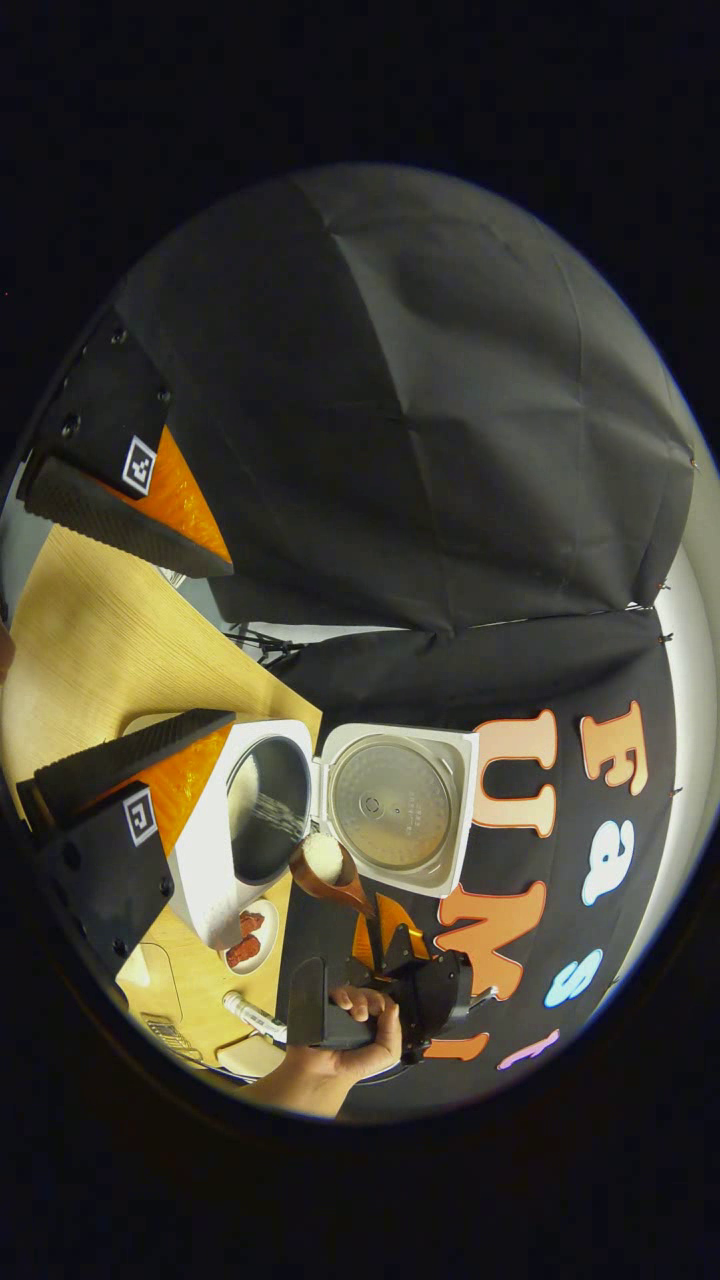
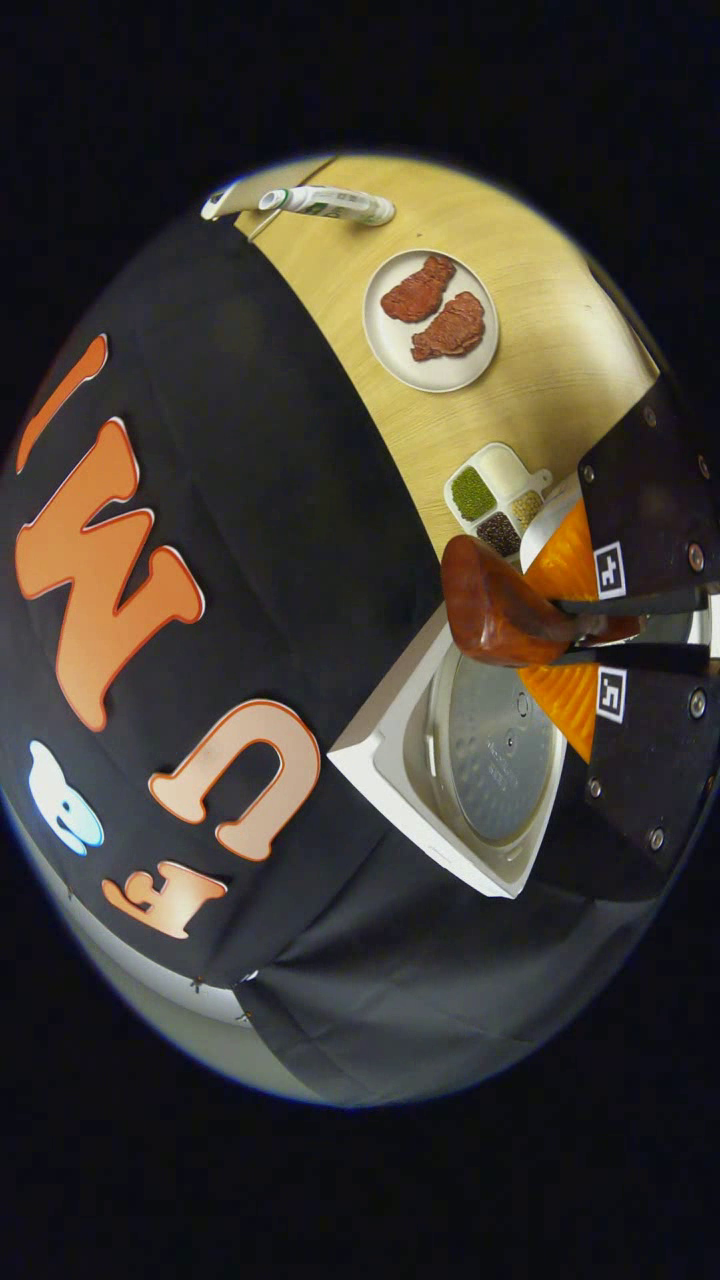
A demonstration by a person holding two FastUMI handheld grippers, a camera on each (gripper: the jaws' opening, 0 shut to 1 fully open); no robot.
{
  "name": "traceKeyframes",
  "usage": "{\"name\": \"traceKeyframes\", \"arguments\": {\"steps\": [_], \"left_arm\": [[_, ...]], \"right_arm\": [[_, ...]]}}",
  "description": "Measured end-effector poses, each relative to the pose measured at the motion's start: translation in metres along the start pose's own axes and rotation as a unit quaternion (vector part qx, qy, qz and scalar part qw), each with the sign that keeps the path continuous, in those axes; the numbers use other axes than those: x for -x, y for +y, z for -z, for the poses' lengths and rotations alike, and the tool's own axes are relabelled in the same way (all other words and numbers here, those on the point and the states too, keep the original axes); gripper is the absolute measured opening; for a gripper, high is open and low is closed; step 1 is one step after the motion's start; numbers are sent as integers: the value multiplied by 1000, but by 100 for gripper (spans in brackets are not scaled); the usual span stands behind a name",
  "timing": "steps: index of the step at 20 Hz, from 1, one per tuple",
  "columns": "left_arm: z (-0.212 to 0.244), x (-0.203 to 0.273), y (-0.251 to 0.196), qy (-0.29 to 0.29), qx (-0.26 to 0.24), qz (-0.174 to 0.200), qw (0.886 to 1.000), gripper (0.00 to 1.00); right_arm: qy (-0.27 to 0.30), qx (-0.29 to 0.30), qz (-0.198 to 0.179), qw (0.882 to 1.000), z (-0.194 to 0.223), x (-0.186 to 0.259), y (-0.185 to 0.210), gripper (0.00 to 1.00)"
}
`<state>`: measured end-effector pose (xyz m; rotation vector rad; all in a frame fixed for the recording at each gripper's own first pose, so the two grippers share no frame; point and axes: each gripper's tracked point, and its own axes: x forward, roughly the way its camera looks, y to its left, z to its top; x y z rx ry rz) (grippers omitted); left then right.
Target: Close the left gripper, press the button to open the rice cooker; take a wooden spoon from the chopstick holder with the right hand, scoop a spoonful of rice and pour it into the rice cooker, then put the wooden spoon back into the chopstick holder.
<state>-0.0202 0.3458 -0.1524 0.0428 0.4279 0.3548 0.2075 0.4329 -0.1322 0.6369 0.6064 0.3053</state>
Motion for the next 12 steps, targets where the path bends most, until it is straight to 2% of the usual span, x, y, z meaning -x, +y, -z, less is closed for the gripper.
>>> {"name": "traceKeyframes", "arguments": {"steps": [4,9,12], "left_arm": [[4,-1,3,4,1,-1,1000,90],[5,-2,-2,7,0,4,1000,90],[6,-2,-8,10,5,9,1000,90]], "right_arm": [[-18,65,1,998,-2,1,7,10],[-35,117,-4,992,-1,5,12,11],[-47,156,-18,987,2,8,21,10]]}}
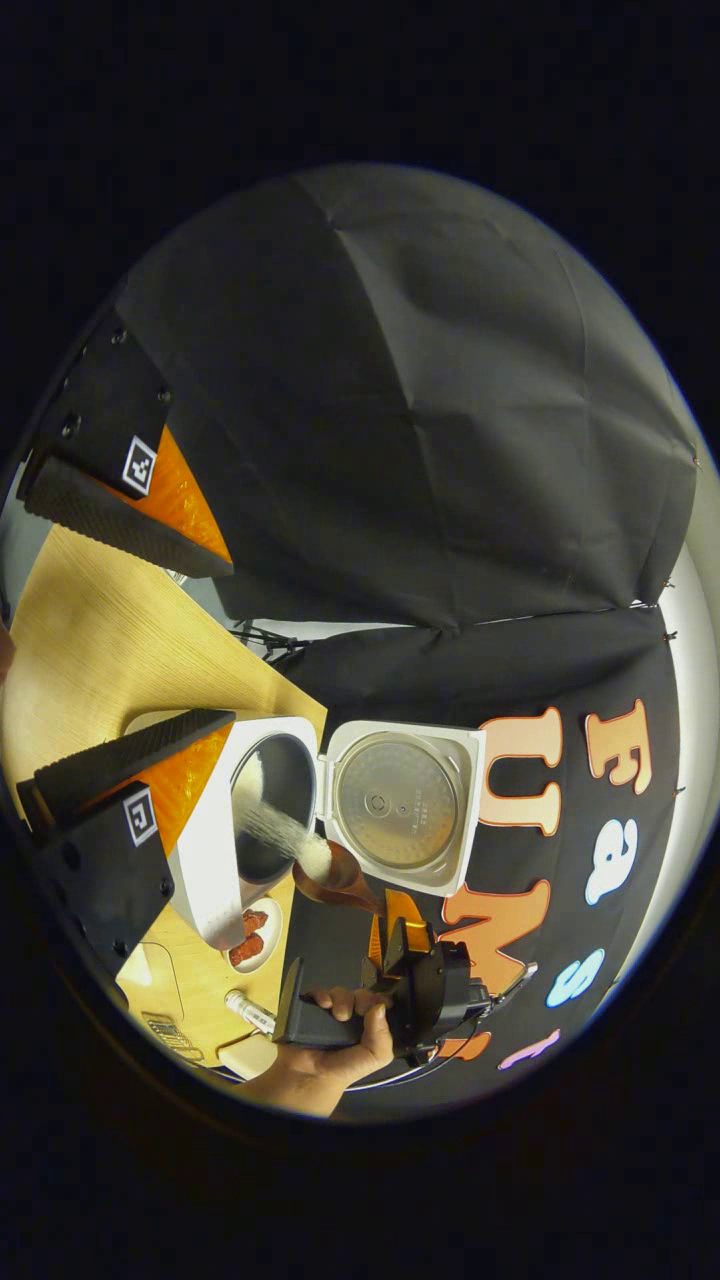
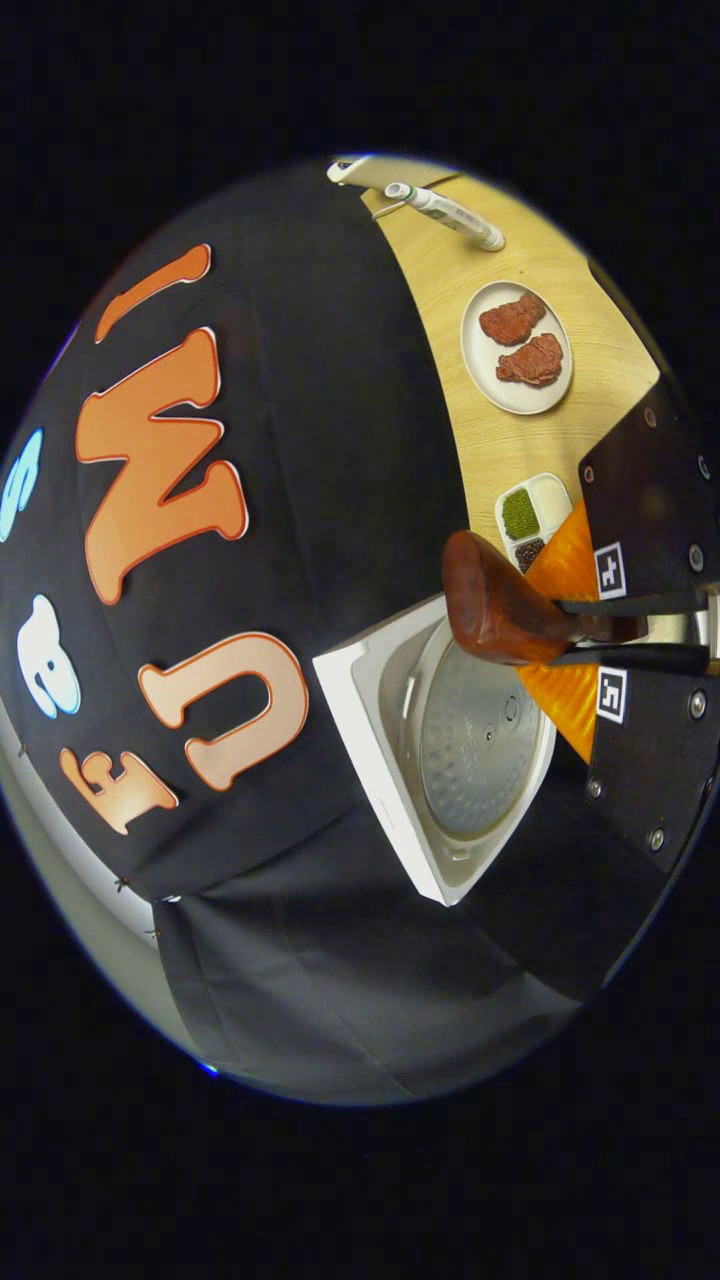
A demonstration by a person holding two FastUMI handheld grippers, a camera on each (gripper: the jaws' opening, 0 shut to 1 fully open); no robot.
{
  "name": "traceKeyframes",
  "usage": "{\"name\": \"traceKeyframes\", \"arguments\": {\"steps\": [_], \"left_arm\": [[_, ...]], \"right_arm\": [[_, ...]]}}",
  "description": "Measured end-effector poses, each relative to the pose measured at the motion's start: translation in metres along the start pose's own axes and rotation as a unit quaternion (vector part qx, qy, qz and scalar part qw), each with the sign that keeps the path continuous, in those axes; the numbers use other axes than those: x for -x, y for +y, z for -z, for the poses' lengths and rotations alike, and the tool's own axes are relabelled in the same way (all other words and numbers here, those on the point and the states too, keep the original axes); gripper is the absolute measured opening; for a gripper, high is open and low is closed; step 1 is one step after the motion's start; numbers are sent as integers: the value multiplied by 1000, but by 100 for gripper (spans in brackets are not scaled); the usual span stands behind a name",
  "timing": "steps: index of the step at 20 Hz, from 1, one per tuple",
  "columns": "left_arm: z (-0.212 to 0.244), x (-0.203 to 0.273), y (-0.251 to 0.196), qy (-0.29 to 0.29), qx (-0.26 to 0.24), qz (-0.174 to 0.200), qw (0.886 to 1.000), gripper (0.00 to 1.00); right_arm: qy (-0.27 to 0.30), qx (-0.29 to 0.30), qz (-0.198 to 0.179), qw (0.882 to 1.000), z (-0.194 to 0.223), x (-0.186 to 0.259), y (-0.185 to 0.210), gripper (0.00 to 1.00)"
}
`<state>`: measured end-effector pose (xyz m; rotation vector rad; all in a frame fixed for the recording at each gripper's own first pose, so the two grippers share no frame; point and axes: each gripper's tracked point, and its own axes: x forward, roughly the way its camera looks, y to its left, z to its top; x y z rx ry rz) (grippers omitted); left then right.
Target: Close the left gripper, press the button to open the rice cooker; take a wooden spoon from the chopstick holder with the right hand, scoop a spoonful of rice and pour it into the rice cooker, then put the wooden spoon back into the chopstick holder.
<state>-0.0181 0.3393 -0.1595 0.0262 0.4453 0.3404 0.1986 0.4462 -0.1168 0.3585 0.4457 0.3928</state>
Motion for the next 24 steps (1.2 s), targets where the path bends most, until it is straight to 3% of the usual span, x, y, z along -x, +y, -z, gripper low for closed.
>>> {"name": "traceKeyframes", "arguments": {"steps": [8,13,17,22,24], "left_arm": [[3,2,-10,4,-3,4,1000,90],[1,3,-14,2,-5,4,1000,90],[1,7,-18,-1,-10,2,1000,90],[-1,11,-24,-3,-8,-2,1000,90],[-1,14,-29,-4,-9,-2,1000,90]], "right_arm": [[-37,119,-57,991,1,13,34,10],[-57,197,-77,976,5,20,50,10],[-87,261,-94,957,1,32,61,11],[-105,308,-122,938,2,46,73,11],[-107,307,-126,937,4,53,71,11]]}}
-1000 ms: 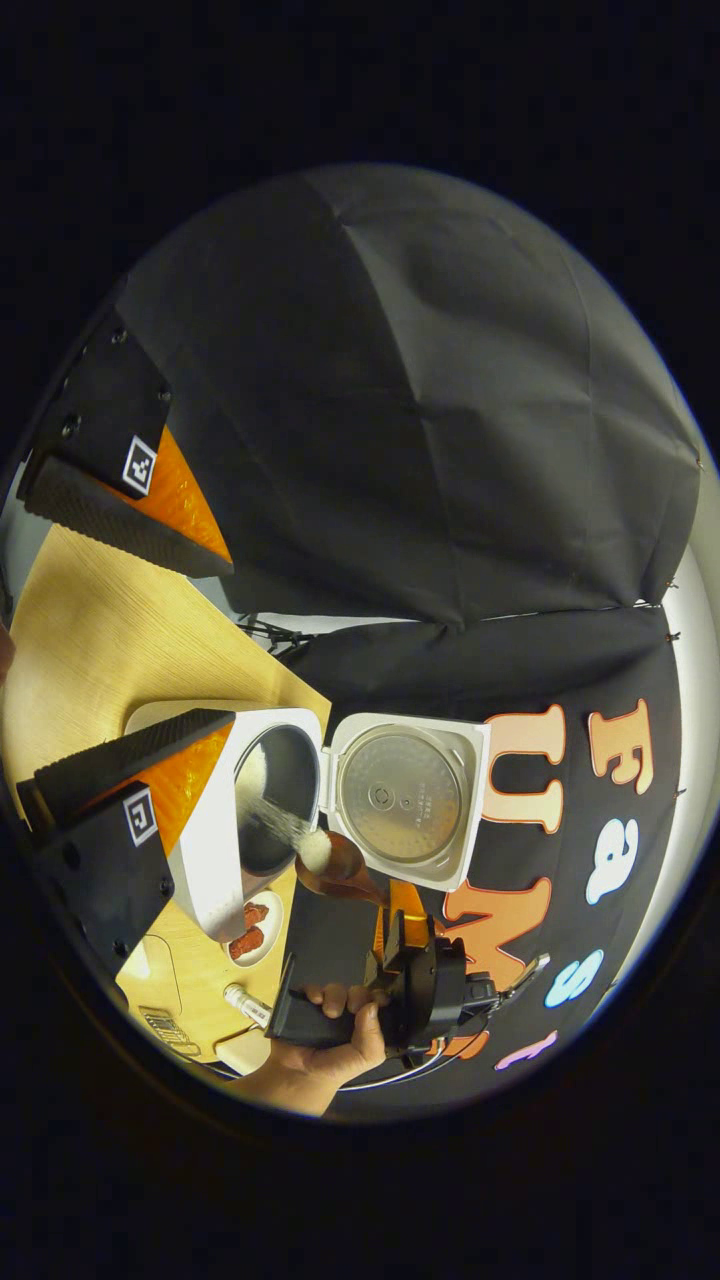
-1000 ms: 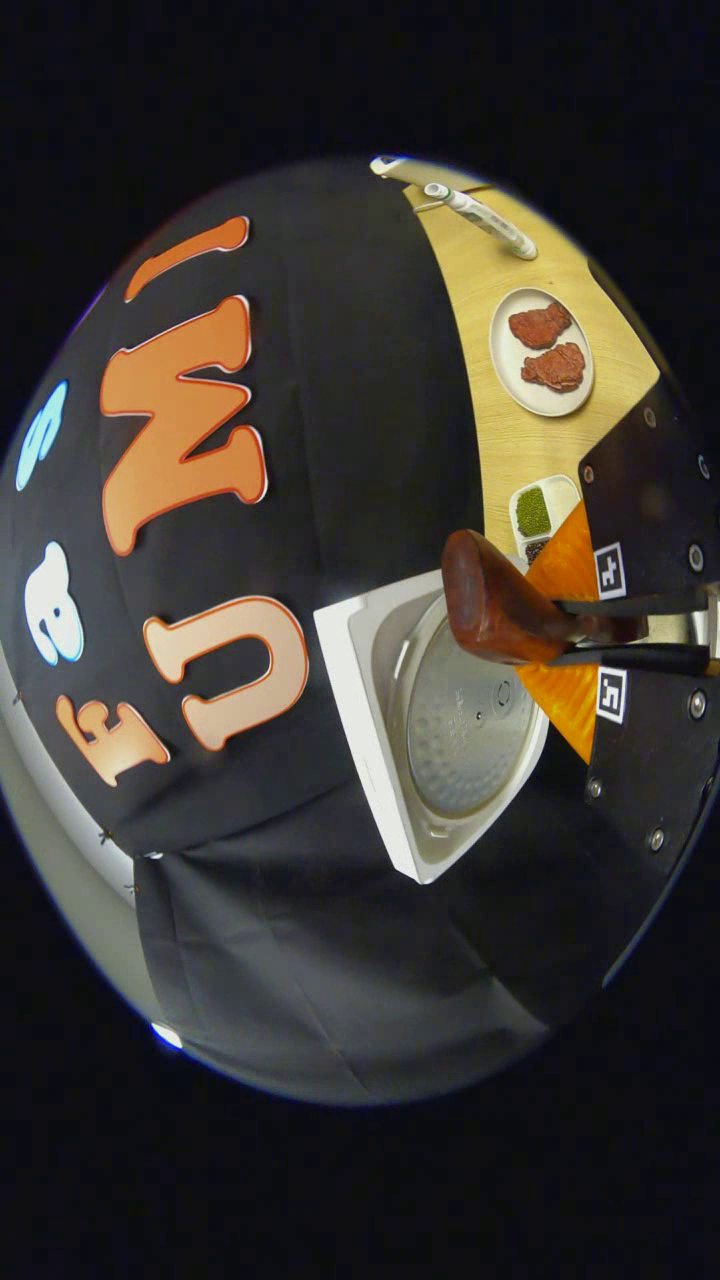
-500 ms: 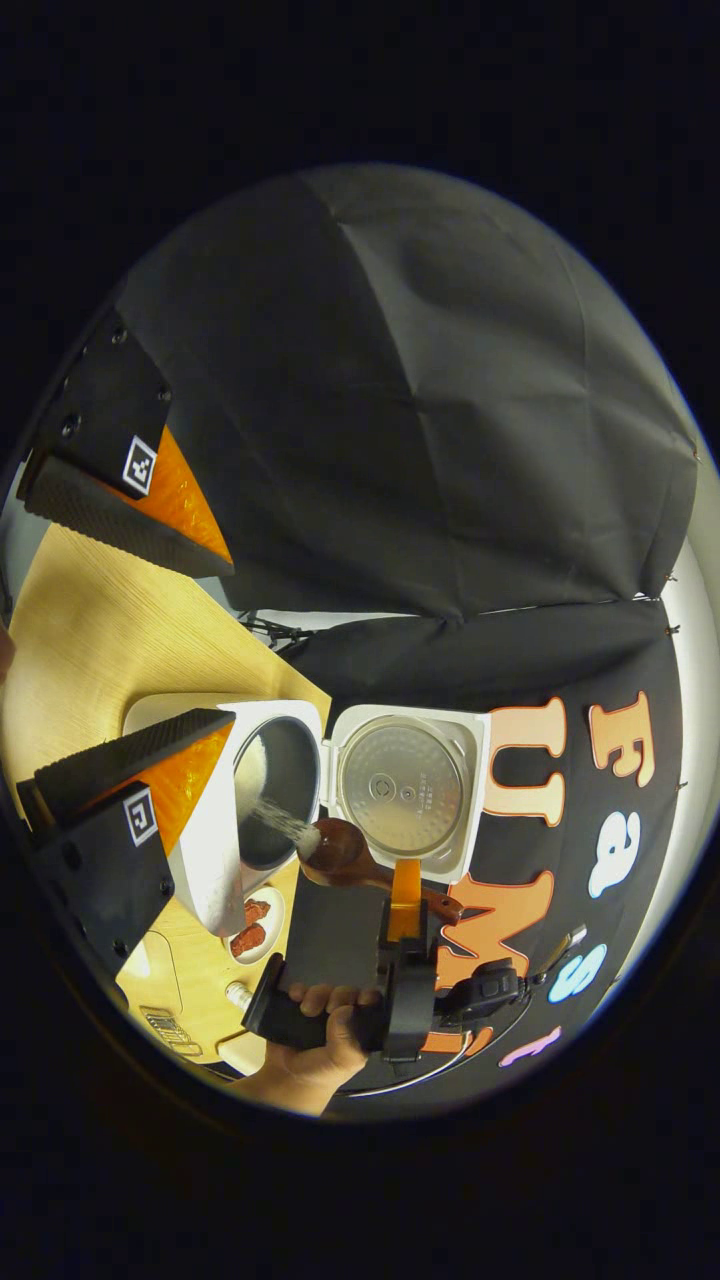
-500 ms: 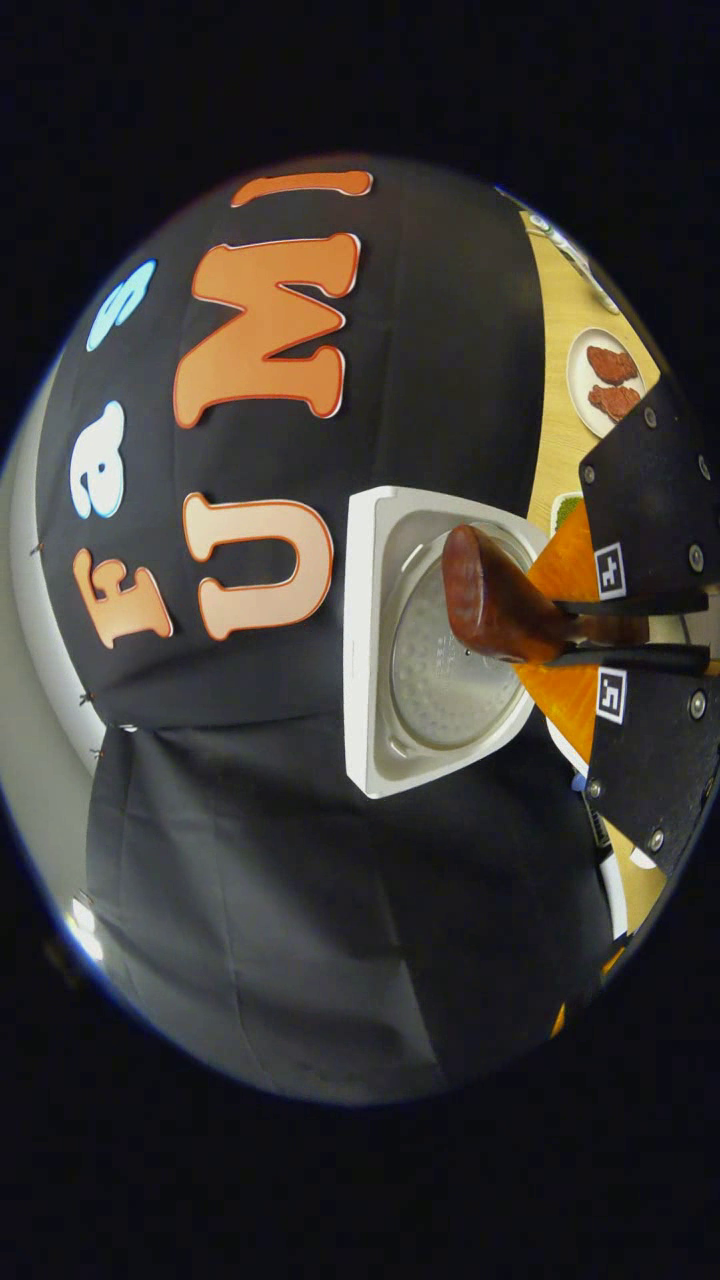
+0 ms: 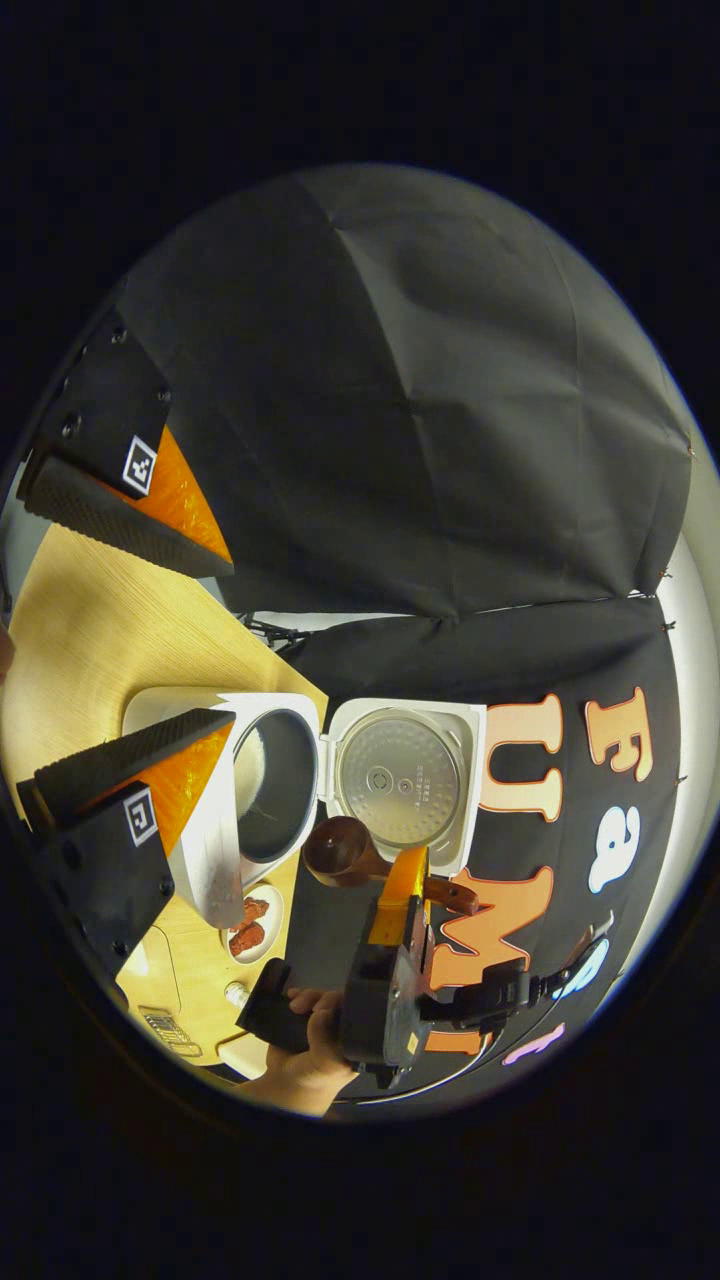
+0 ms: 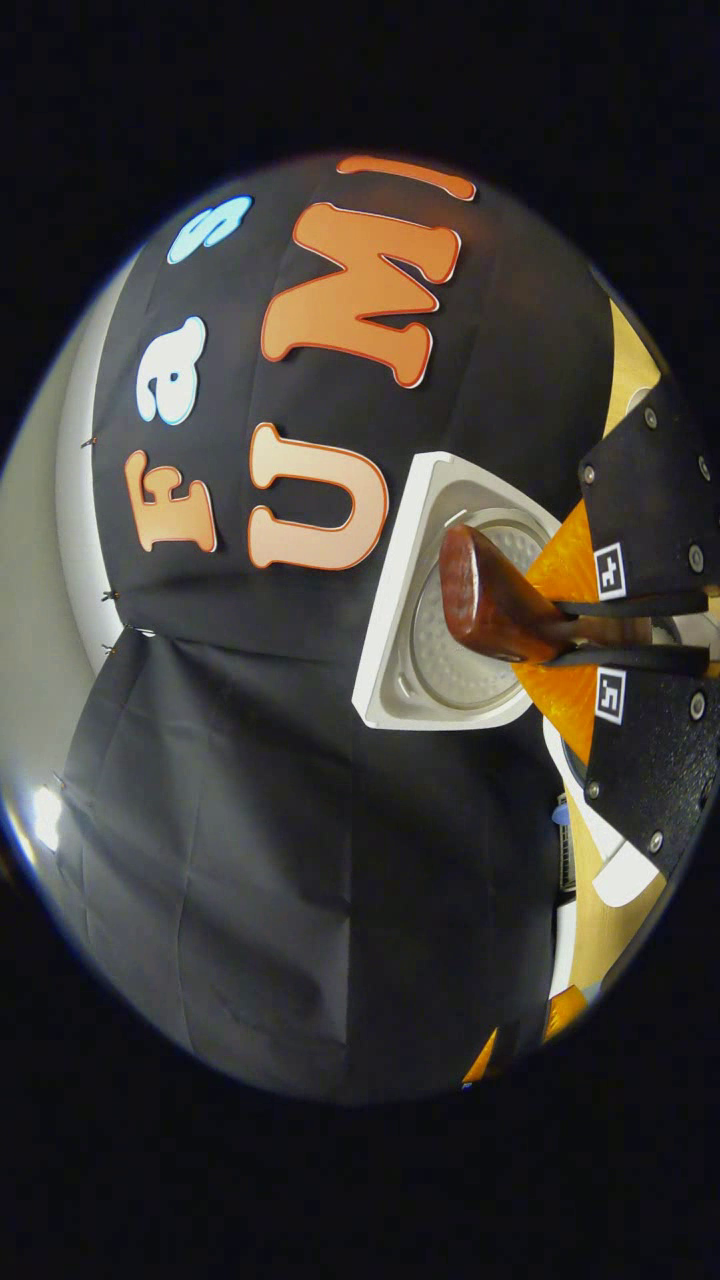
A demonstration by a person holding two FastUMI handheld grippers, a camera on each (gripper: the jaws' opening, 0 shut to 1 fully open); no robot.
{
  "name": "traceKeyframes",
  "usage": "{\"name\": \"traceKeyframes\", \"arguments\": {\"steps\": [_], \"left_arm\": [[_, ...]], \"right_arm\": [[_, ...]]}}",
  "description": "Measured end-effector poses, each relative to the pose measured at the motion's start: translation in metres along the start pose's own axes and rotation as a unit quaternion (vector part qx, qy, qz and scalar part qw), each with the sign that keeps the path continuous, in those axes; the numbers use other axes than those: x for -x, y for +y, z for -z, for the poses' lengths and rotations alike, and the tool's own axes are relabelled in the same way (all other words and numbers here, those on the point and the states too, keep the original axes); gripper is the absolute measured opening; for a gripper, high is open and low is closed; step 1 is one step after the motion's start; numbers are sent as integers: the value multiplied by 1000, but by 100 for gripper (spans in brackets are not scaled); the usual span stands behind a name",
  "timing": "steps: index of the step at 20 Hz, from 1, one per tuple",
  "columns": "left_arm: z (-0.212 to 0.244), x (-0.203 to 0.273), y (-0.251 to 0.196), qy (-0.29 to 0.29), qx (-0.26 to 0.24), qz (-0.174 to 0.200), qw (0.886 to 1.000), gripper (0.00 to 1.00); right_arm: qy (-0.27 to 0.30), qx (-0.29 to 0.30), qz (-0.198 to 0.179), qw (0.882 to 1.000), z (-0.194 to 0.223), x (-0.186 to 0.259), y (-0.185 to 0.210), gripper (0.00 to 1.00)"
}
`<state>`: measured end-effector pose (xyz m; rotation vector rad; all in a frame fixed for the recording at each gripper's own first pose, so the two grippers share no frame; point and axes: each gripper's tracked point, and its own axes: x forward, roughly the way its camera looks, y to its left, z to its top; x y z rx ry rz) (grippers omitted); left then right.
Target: Close the left gripper, press the button to open the rice cooker; take a wooden spoon from the chopstick holder with the right hand, scoop a spoonful of rice and pour it into the rice cooker, then put the wooden spoon back into the chopstick holder.
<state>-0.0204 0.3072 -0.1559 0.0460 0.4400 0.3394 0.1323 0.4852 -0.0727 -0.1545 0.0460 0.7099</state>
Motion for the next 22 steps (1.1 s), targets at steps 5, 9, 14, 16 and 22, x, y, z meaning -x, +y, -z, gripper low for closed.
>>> {"name": "traceKeyframes", "arguments": {"steps": [5,9,14,16,22], "left_arm": [[-4,11,-18,-8,-6,-2,1000,90],[-6,24,-39,-11,0,0,1000,90],[-13,39,-73,-18,5,4,1000,90],[-15,45,-87,-22,-4,9,1000,90],[-15,59,-132,-21,-24,35,999,90]], "right_arm": [[10,-80,2,997,0,23,-19,11],[15,-137,13,990,3,52,-47,10],[24,-165,33,985,18,104,-84,11],[34,-178,47,982,29,126,-101,11],[59,-225,100,967,69,196,-157,11]]}}
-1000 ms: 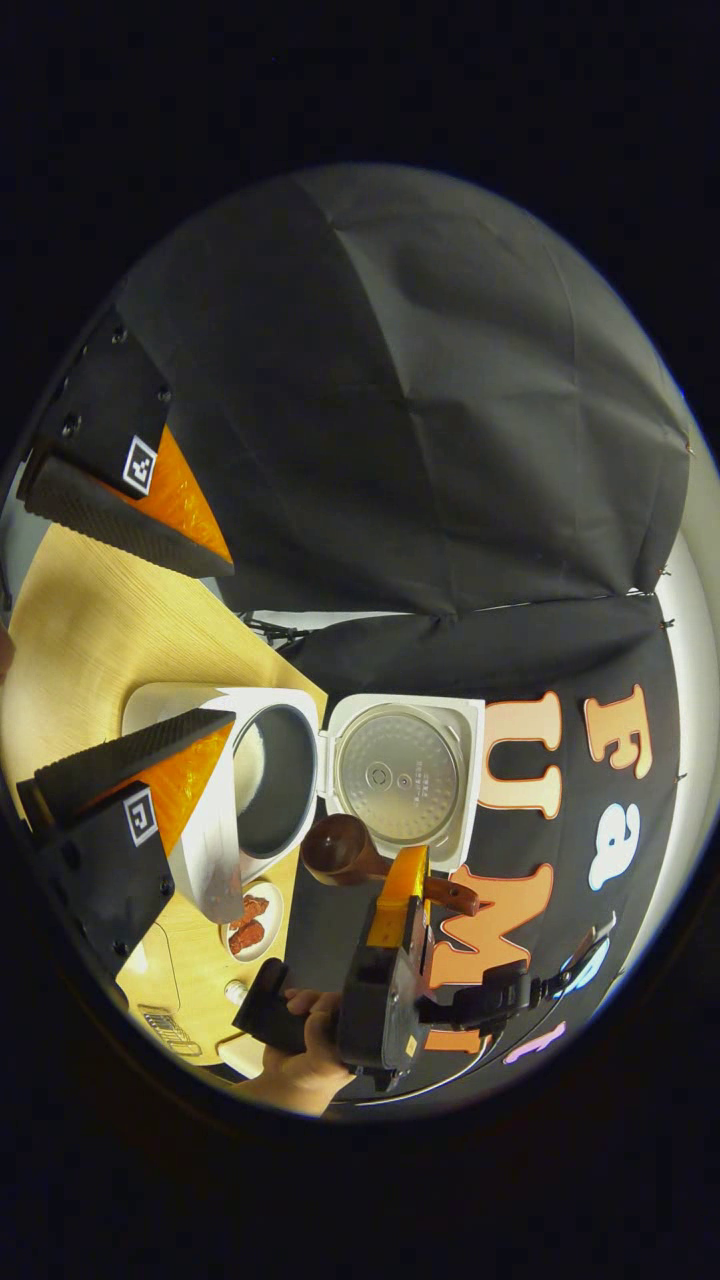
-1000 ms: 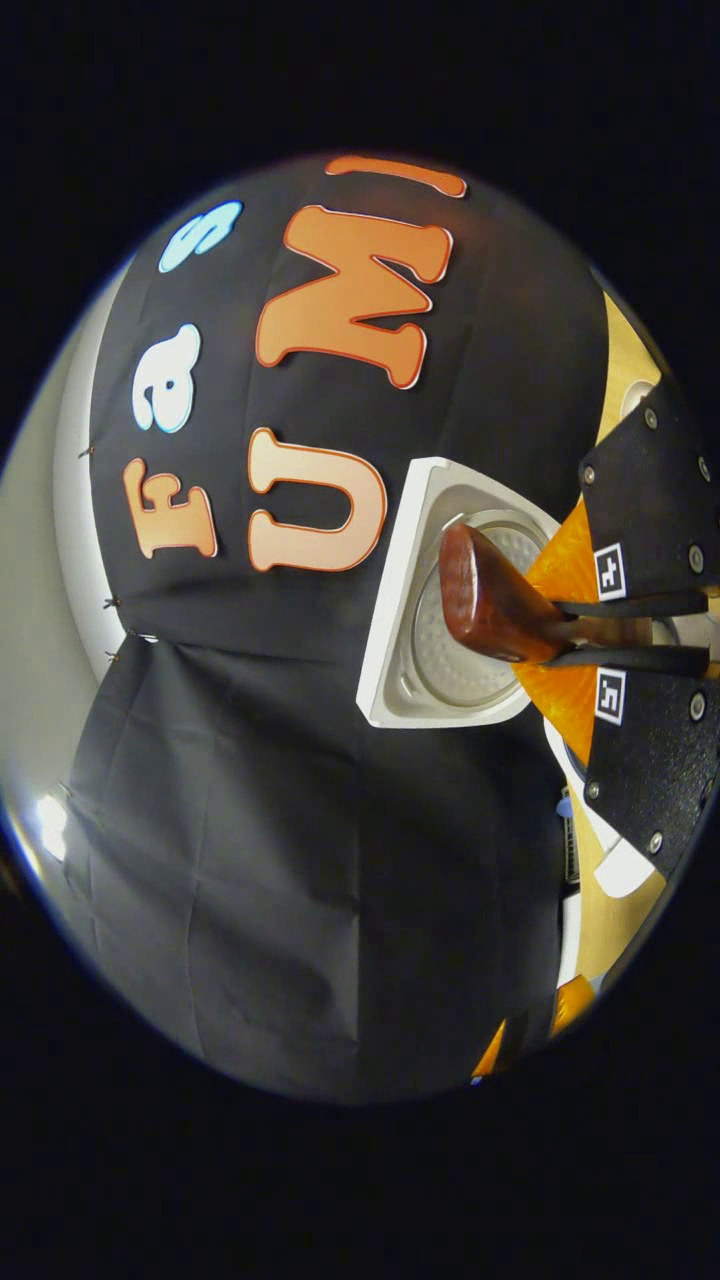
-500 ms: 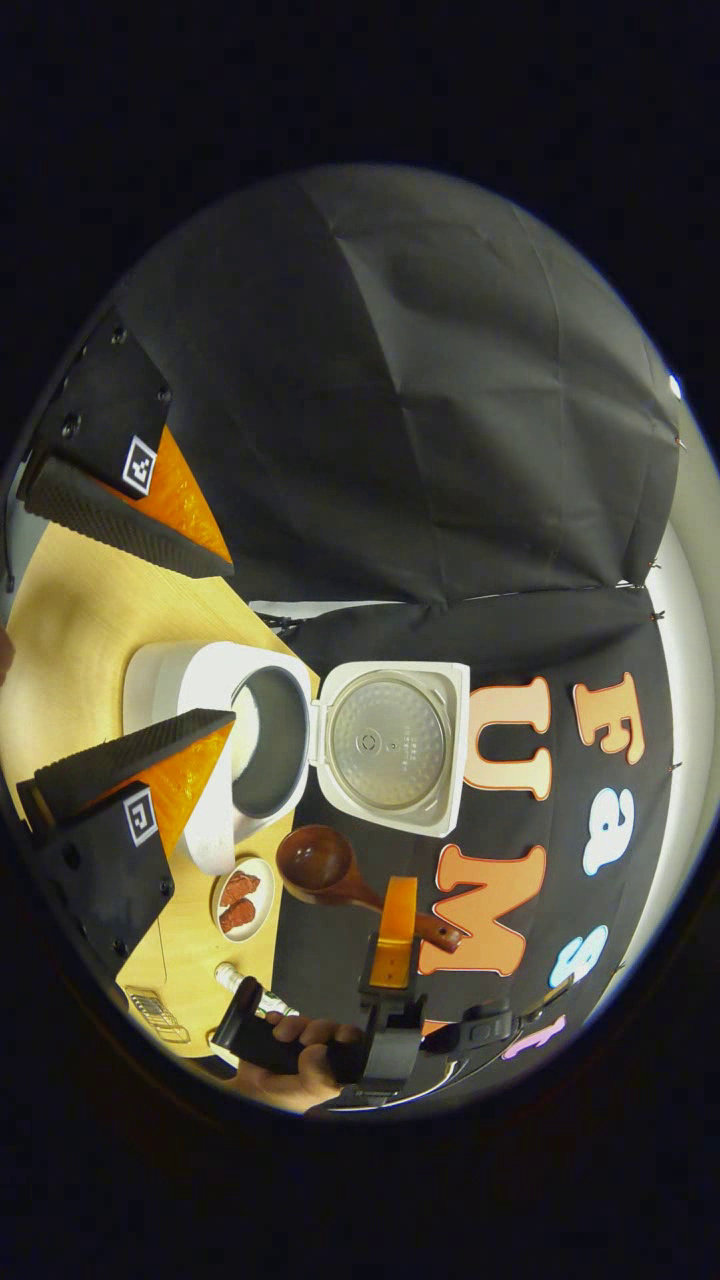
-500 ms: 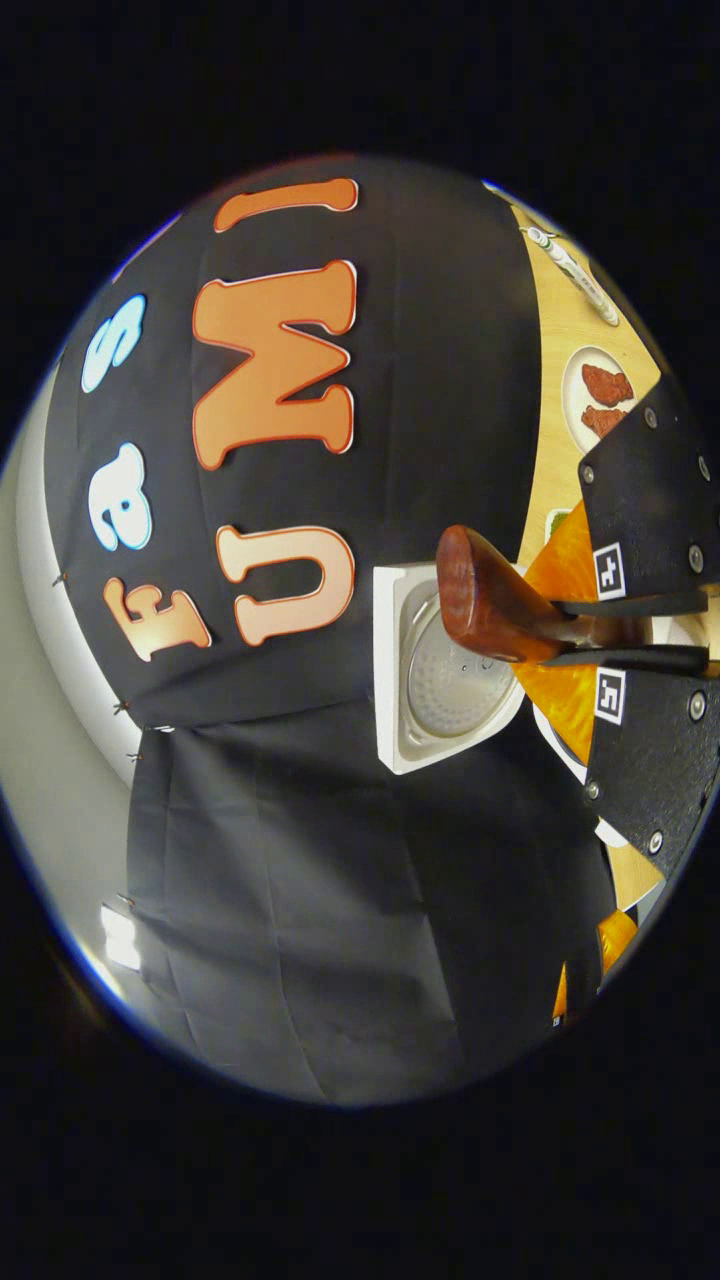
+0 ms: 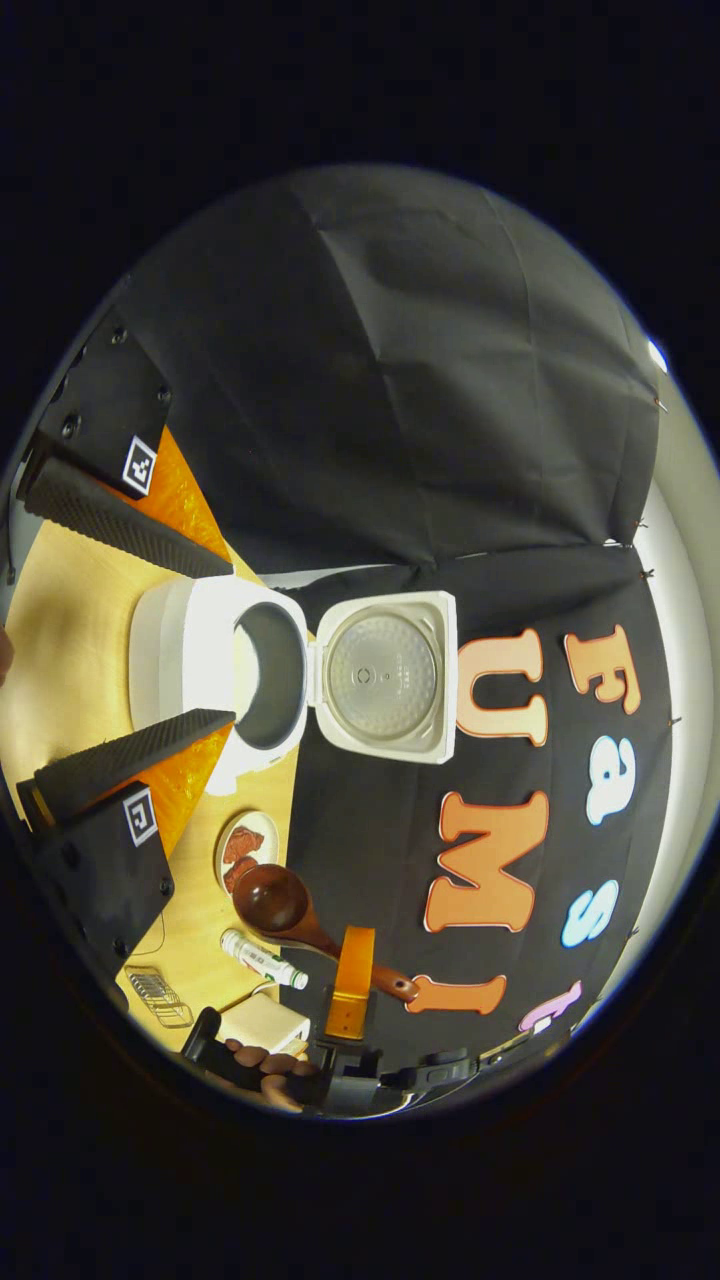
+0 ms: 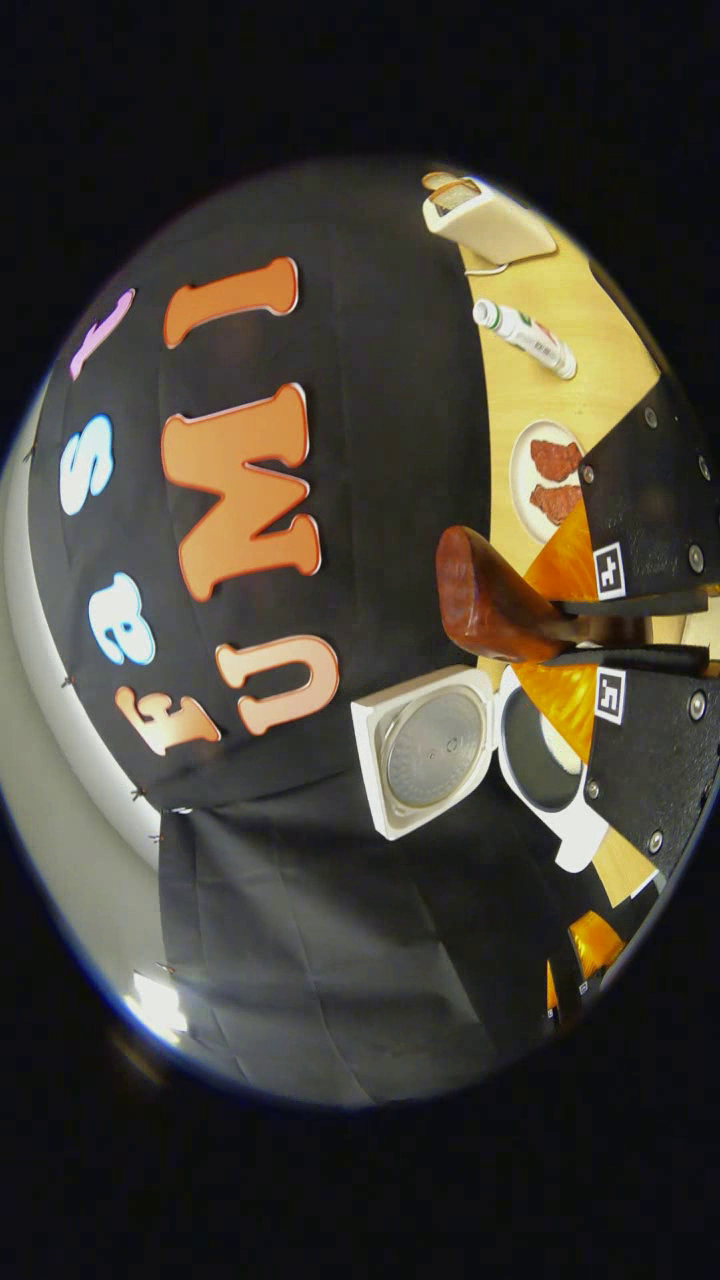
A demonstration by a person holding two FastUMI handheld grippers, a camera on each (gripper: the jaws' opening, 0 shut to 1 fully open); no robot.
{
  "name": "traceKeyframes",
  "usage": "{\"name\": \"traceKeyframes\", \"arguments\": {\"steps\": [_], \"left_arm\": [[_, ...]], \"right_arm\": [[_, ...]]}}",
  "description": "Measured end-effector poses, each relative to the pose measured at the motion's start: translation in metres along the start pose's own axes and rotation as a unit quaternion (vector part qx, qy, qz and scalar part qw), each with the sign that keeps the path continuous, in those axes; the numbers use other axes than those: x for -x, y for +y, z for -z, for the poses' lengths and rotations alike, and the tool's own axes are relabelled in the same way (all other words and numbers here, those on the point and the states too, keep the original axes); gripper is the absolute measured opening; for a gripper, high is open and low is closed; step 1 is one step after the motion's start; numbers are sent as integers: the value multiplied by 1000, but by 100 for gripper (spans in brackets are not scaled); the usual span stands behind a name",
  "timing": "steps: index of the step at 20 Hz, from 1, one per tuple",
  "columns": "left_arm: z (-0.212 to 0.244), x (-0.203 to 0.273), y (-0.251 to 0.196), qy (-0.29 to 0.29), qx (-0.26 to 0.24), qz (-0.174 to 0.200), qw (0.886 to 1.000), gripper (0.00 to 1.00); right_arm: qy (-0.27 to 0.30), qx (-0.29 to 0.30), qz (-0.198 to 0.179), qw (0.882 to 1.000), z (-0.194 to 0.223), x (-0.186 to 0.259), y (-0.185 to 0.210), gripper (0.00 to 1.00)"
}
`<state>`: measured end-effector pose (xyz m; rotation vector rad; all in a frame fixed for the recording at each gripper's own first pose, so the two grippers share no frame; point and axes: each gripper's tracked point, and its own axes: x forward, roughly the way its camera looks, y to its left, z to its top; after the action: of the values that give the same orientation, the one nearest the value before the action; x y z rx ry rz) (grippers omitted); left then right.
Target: Close the left gripper, press the button to open the rice cooker; take a wooden spoon from the chopstick holder with the right hand, scoop a spoonful of rice and pour it into the rice cooker, then put the wooden spoon back into the chopstick holder.
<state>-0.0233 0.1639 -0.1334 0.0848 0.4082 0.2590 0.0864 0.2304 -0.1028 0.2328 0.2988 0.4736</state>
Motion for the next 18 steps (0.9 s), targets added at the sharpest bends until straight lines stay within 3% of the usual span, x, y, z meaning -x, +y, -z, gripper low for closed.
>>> {"name": "traceKeyframes", "arguments": {"steps": [9,18], "left_arm": [[1,9,-58,6,-20,29,999,90],[-6,15,-98,4,-37,48,998,90]], "right_arm": [[33,-56,124,990,40,87,-145,11],[32,-133,245,960,67,157,-261,11]]}}
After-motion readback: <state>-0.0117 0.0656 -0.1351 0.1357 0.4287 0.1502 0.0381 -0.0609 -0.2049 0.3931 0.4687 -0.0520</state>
